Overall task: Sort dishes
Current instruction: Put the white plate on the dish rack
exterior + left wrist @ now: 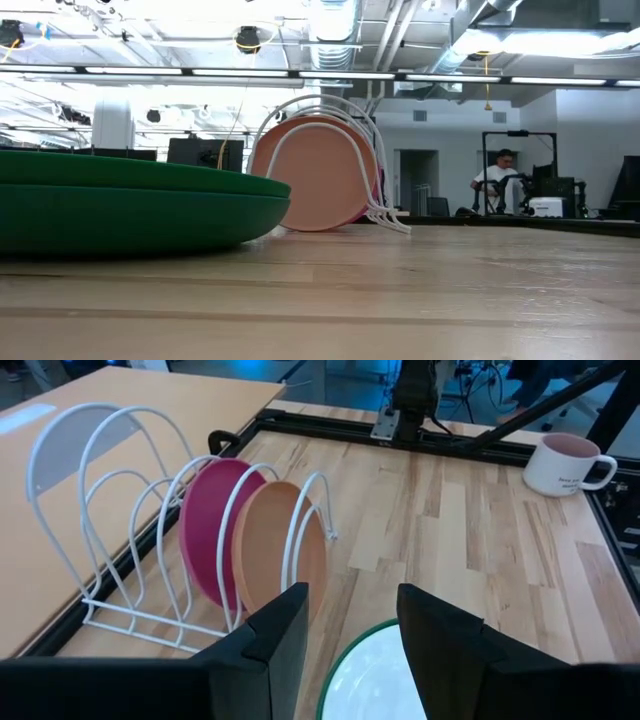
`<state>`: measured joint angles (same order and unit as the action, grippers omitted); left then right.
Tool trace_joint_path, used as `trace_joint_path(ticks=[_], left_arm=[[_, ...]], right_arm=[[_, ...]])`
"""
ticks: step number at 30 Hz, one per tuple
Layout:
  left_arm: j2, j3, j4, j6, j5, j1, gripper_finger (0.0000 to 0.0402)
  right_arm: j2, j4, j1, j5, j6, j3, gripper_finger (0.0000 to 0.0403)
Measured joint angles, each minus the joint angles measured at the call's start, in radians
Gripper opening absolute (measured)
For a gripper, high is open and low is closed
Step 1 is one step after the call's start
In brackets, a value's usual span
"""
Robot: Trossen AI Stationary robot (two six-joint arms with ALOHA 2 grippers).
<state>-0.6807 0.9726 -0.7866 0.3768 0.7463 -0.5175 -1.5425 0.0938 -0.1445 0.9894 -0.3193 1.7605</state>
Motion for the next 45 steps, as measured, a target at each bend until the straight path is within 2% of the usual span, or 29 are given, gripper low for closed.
trace_joint_path(ticks=[6,9,13,18,22,33,37,41,45], left_arm=[[0.000,0.000,-0.001,0.001,0.000,0.000,0.0148],[0.000,0.000,0.001,0.001,0.000,0.000,0.0148],[-0.007,0.000,0.026,-0.007,0.004,0.000,0.0148],[-0.021,0.000,0.047,-0.015,0.004,0.000,0.0148],[-0.046,0.000,0.046,-0.022,0.007,0.000,0.0148],[-0.118,0.000,0.089,-0.064,0.039,0.001,0.0148],[-0.126,0.000,0.106,-0.082,0.083,0.001,0.0148],[-0.115,0.000,0.189,-0.143,0.154,0.002,0.0148],[-0.089,0.000,0.309,-0.237,0.174,0.002,0.0148]], right_arm=[[0.124,0.307,-0.029,0.016,0.087,-0.375,0.0000],[0.186,0.539,-0.047,0.013,0.166,-0.581,0.0000],[0.215,0.942,-0.066,0.006,0.310,-0.829,0.0000],[0.190,1.453,-0.087,-0.031,0.433,-1.068,0.0000],[0.176,1.438,-0.058,-0.114,0.351,-1.166,0.0000],[0.118,1.477,-0.015,-0.127,0.295,-1.167,0.0000],[0.118,1.476,-0.012,-0.128,0.293,-1.168,0.0000],[0.118,1.462,-0.032,-0.183,0.290,-1.168,0.0000],[0.118,1.367,-0.053,-0.251,0.233,-1.168,0.0000]])
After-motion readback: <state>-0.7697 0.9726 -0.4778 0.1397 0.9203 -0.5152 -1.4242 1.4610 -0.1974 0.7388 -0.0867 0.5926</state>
